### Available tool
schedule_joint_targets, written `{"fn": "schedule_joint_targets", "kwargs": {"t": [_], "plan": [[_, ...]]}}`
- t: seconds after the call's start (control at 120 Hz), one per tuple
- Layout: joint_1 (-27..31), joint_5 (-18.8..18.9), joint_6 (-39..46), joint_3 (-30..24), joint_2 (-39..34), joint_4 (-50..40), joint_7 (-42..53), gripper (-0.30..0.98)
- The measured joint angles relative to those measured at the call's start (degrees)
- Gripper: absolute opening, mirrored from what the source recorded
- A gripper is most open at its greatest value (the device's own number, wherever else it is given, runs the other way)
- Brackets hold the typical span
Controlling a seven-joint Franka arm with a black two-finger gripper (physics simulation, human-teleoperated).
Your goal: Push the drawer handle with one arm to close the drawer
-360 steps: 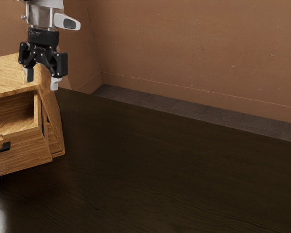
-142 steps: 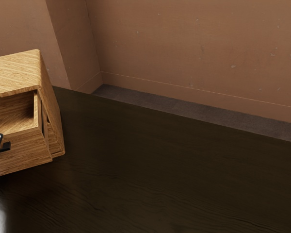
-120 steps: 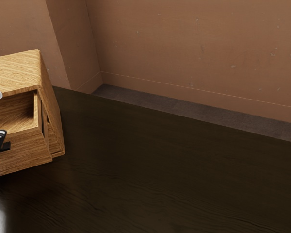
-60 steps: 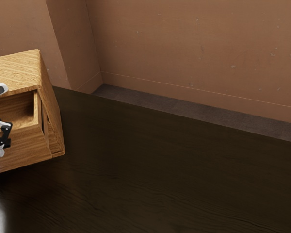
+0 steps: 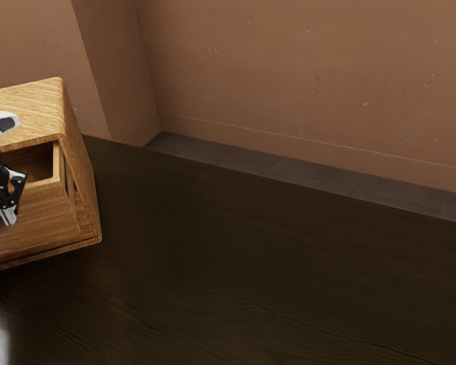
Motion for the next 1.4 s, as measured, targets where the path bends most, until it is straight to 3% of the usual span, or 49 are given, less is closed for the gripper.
{"fn": "schedule_joint_targets", "kwargs": {"t": [1.4], "plan": [[0.0, 3.76, 6.3, 4.17, 18.35, 15.52, 0.39, -0.09]]}}
